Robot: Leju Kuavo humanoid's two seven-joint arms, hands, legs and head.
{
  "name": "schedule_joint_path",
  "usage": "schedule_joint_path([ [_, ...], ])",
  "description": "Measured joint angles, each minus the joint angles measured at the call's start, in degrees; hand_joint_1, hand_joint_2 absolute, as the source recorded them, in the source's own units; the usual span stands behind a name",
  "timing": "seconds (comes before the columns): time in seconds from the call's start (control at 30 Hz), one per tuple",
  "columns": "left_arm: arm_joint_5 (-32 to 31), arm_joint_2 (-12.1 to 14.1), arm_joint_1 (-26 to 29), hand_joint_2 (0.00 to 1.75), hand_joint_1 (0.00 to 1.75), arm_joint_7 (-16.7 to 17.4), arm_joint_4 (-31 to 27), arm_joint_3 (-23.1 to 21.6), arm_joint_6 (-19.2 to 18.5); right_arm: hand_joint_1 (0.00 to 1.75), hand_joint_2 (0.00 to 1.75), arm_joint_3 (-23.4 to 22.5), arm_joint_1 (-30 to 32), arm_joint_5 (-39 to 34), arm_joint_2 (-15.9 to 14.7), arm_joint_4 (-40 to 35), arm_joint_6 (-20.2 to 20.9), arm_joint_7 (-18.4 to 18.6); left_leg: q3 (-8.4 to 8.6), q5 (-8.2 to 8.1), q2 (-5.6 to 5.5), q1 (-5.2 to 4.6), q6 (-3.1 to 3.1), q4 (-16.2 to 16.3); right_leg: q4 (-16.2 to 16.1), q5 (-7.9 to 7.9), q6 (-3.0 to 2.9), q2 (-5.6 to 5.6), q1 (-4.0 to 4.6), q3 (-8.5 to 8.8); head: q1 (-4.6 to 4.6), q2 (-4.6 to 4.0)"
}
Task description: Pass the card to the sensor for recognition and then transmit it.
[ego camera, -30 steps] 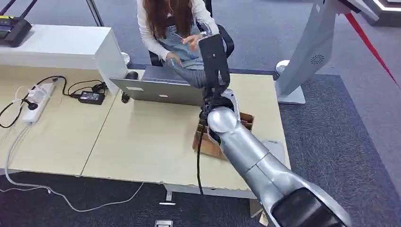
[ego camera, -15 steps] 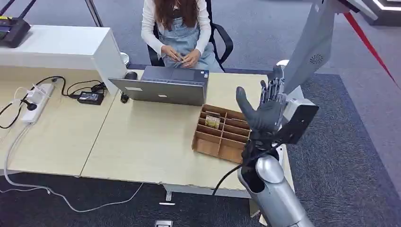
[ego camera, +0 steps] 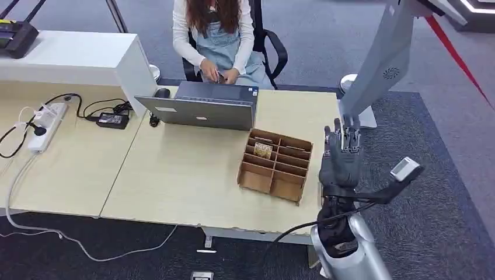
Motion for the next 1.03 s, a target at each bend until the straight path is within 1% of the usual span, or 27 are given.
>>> schedule_joint_path([
  [0.07, 0.29, 0.0, 0.02, 0.0, 0.0, 0.11, 0.0, 0.0, 0.02, 0.0, 1.75, -0.92, 0.74, -4.57, -0.28, 1.16, 3.34, 0.15, -0.01, 0.0, 0.01, 0.0, 0.0, 0.0, 0.0, 0.0, 0.0, 0.0, 0.0, -0.01, 0.0, 0.0],
  [0.13, 0.79, 0.02, 0.03, 0.0, 0.0, 0.09, 0.0, 0.0, 0.15, 0.0, 1.75, -1.62, 1.22, -11.22, -0.39, 2.63, 10.27, 2.45, 0.0, -0.01, 0.02, 0.01, 0.0, -0.01, 0.0, 0.0, 0.0, 0.0, 0.01, -0.01, 0.0, 0.0],
  [0.17, 0.94, 0.02, 0.04, 0.0, 0.0, -0.08, 0.0, 0.02, 0.33, 0.0, 1.75, -2.16, 1.66, -15.85, -0.22, 4.06, 15.23, 3.71, -0.01, 0.0, -0.01, 0.02, 0.0, -0.01, 0.0, -0.01, 0.0, 0.0, 0.01, -0.01, 0.0, 0.0],
  [0.2, 1.12, 0.04, 0.06, 0.0, 0.0, -0.22, 0.0, 0.02, 0.39, 0.0, 1.75, -2.4, 2.21, -17.48, -0.07, 5.24, 18.01, 3.8, -0.03, 0.0, -0.01, 0.02, 0.0, -0.01, 0.0, -0.02, 0.01, -0.03, 0.01, 0.0, 0.0, 0.0],
  [0.23, 1.18, 0.04, 0.07, 0.0, 0.0, -0.28, 0.0, 0.04, 0.42, 0.0, 1.75, -2.58, 2.67, -17.78, 0.2, 6.35, 19.6, 3.8, -0.04, 0.0, -0.04, 0.02, 0.0, -0.01, 0.0, -0.02, 0.01, -0.05, 0.01, -0.01, 0.0, 0.0],
  [0.33, 1.27, 0.04, 0.07, 0.0, 0.0, -0.48, 0.0, 0.04, 0.46, 0.0, 1.75, -3.41, 3.53, -18.53, 0.83, 9.01, 20.88, 4.18, -0.04, 0.0, -0.03, 0.02, 0.0, -0.02, 0.0, -0.02, 0.01, -0.03, 0.02, -0.01, 0.0, 0.0],
  [0.4, 1.31, 0.04, 0.08, 0.0, 0.0, -0.55, 0.0, 0.04, 0.59, 0.0, 1.75, -3.67, 3.67, -20.1, 0.92, 10.26, 21.51, 6.36, -0.04, 0.0, -0.03, 0.01, 0.0, -0.02, 0.0, -0.02, 0.01, -0.03, 0.01, -0.01, 0.0, 0.0],
  [0.47, 1.73, 0.04, 0.12, 0.0, 0.0, -0.54, 0.0, 0.04, 0.59, 0.0, 1.75, -3.83, 3.73, -21.5, 1.18, 12.06, 23.65, 7.67, -0.04, 0.0, -0.03, 0.01, 0.0, -0.02, 0.0, -0.02, 0.01, -0.03, 0.01, 0.0, 0.0, 0.0],
  [0.53, 1.86, 0.04, 0.12, 0.0, 0.0, -0.35, 0.0, 0.09, 0.48, 0.0, 1.75, -3.83, 3.76, -20.87, 1.25, 13.94, 24.2, 6.69, -0.06, 0.0, -0.05, 0.0, 0.0, -0.01, 0.0, -0.02, 0.02, -0.04, 0.0, 0.0, 0.0, 0.0],
  [0.6, 1.86, 0.04, 0.13, 0.0, 0.0, -0.07, 0.0, 0.09, 0.0, 0.0, 1.75, -3.85, 3.54, -18.47, 1.29, 14.77, 22.24, 4.89, -0.06, 0.0, -0.03, -0.01, 0.0, -0.01, 0.0, -0.01, 0.01, -0.03, -0.01, 0.0, 0.0, 0.0],
  [0.67, 1.75, 0.04, 0.14, 0.0, 0.0, 0.13, 0.0, 0.09, -0.28, 0.0, 1.75, -3.83, 2.86, -14.76, 1.18, 15.21, 18.4, 3.74, -0.05, 0.0, -0.03, -0.01, 0.0, -0.01, 0.0, -0.01, 0.01, -0.03, -0.02, -0.02, 0.0, 0.0],
  [0.73, 1.55, 0.04, 0.13, 0.0, 0.0, 0.57, 0.0, 0.09, -0.96, 0.0, 1.75, -3.7, 1.66, -8.7, 0.57, 14.99, 11.9, 2.86, -0.04, 0.0, -0.03, -0.02, 0.01, 0.0, 0.0, -0.01, 0.01, -0.04, -0.03, -0.02, 0.0, 0.0],
  [0.8, 1.34, 0.07, 0.13, 0.0, 0.0, 1.14, 0.0, 0.09, -1.31, 0.0, 1.75, -3.72, 1.86, -1.43, -0.46, 12.42, 5.33, 2.91, -0.04, 0.01, -0.04, -0.02, 0.01, 0.01, 0.0, -0.02, 0.02, -0.06, -0.03, 0.0, 0.0, 0.0],
  [0.83, 1.29, 0.07, 0.13, 0.0, 0.0, 1.27, 0.0, 0.09, -1.42, 0.0, 1.75, -3.76, 2.18, 1.97, -0.74, 11.06, 2.97, 2.93, -0.04, 0.0, -0.04, -0.02, 0.0, 0.01, 0.0, -0.01, 0.02, -0.05, -0.04, -0.01, 0.0, 0.0],
  [0.9, 1.16, 0.09, 0.12, 0.0, 0.0, 1.38, 0.0, 0.09, -1.57, 0.0, 1.75, -3.78, 2.73, 7.8, -1.2, 8.47, -0.42, 3.15, -0.02, -0.01, 0.06, -0.02, 0.0, 0.01, 0.0, -0.01, 0.01, 0.04, -0.03, -0.03, 0.0, 0.0],
  [0.97, 1.07, 0.09, 0.12, 0.0, 0.0, 1.6, 0.0, 0.09, -1.62, 0.0, 1.75, -3.74, 3.38, 18.51, -1.66, 5.67, -5.25, 3.08, -0.04, -0.01, 0.04, -0.02, 0.0, 0.01, 0.0, -0.01, 0.01, 0.02, -0.04, -0.03, 0.0, 0.0],
  [1.03, 1.01, 0.11, 0.12, 0.0, 0.0, 1.64, 0.0, 0.09, -1.62, 0.0, 1.75, -3.57, 3.78, 34.43, -1.9, 2.14, -9.99, 4.46, -0.04, -0.01, 0.02, -0.02, 0.0, 0.0, 0.0, -0.01, 0.01, 0.02, -0.03, -0.03, 0.0, 0.0],
])
